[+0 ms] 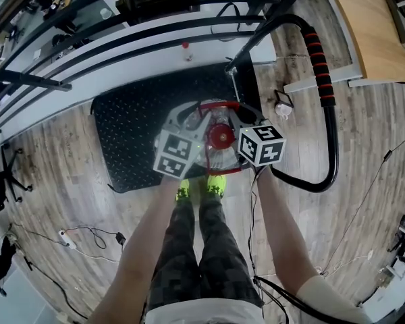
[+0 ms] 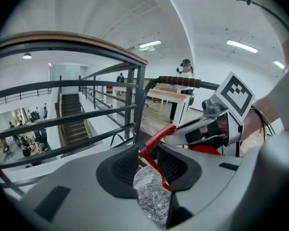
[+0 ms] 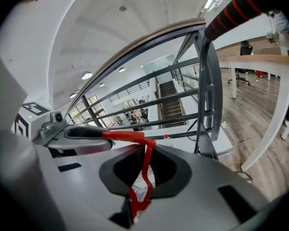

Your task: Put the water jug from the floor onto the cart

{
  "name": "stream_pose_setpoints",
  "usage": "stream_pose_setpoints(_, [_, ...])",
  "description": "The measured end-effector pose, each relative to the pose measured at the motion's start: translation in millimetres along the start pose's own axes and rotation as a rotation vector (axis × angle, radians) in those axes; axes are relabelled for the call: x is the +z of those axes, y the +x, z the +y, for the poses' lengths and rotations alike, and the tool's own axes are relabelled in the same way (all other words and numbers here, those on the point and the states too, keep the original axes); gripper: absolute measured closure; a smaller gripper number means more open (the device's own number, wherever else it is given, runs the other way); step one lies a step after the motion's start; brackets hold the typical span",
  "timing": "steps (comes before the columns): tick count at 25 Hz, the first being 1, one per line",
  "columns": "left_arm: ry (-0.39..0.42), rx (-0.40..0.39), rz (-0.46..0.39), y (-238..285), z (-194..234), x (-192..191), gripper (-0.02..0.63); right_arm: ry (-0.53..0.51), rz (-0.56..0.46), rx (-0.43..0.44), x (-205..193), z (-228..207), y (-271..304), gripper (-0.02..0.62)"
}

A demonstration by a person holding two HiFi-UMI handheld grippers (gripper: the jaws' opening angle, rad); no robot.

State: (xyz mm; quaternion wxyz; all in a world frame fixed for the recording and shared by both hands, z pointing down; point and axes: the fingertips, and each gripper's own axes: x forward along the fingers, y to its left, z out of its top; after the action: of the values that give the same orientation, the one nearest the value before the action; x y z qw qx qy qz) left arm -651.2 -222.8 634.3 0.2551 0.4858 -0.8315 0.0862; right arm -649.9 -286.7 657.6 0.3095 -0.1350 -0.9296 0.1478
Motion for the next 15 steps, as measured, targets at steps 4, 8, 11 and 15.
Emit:
stream_pose_setpoints(4, [0.015, 0.011, -0.004, -6.5, -1.1, 5.2, 0.5, -0.024, 0.013, -0.016, -0.4, -1.4, -4.5, 0.57])
stream_pose_setpoints(8, [0.019, 0.016, -0.005, -15.0, -2.1, 7.3, 0.499, 0.012, 0.025, -0.016, -4.2, -0.4, -9.9, 0.438])
stream_pose_setpoints(11, [0.02, 0.019, 0.001, -20.1, -5.7, 9.0, 0.499, 0.034, 0.022, -0.018, -6.0, -0.5, -16.7, 0.411])
stream_pose_setpoints(15, [0.026, 0.02, -0.001, -29.0, -12.1, 17.8, 0.499, 0.083, 0.01, -0.018, -7.8, 1.8, -26.6, 0.336])
